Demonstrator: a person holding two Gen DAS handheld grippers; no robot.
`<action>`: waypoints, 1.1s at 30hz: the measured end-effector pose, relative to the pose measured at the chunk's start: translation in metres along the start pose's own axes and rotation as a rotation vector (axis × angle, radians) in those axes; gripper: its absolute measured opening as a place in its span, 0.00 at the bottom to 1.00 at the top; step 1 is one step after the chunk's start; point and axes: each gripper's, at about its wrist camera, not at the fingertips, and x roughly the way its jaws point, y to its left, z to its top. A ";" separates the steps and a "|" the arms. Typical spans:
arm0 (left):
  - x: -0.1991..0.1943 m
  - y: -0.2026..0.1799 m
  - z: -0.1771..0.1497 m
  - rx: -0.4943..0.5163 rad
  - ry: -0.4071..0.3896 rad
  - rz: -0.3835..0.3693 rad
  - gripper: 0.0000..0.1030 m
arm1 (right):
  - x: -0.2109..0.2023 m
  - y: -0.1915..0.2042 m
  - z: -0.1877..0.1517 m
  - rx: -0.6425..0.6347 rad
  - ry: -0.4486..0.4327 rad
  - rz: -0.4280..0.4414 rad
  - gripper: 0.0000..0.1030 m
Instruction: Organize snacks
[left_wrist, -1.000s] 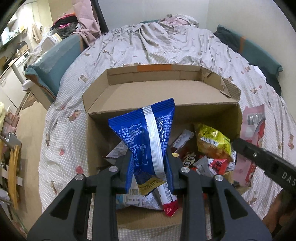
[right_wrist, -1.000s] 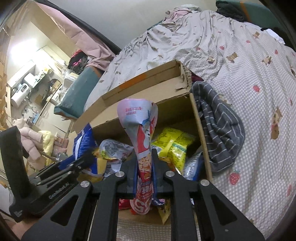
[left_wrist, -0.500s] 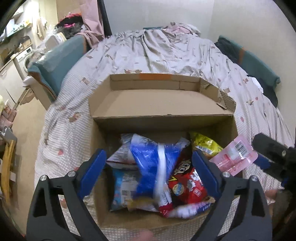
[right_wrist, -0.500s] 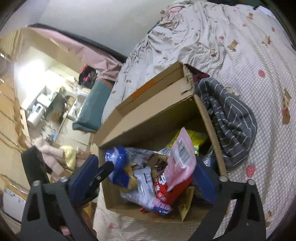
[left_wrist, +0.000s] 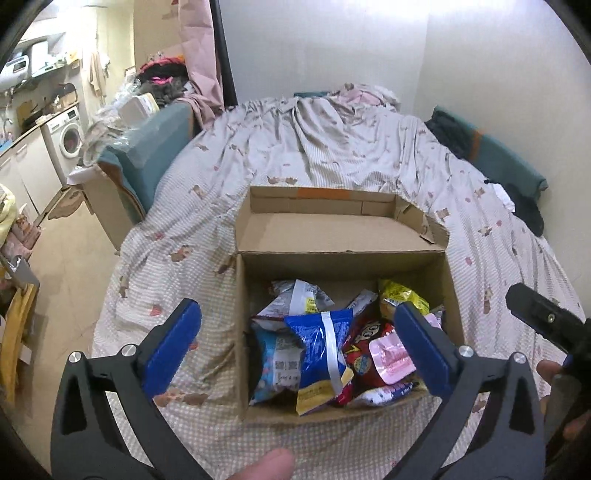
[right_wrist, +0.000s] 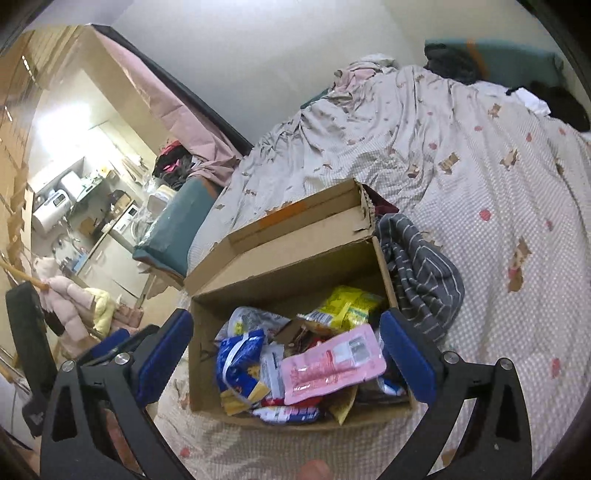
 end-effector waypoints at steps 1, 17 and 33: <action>-0.005 0.001 -0.002 0.001 -0.007 -0.001 1.00 | -0.006 0.004 -0.004 -0.004 0.000 -0.006 1.00; -0.074 0.018 -0.073 0.023 -0.046 -0.002 1.00 | -0.070 0.028 -0.070 -0.084 -0.011 -0.110 1.00; -0.090 0.027 -0.118 0.028 -0.097 0.041 1.00 | -0.076 0.050 -0.125 -0.286 -0.102 -0.281 1.00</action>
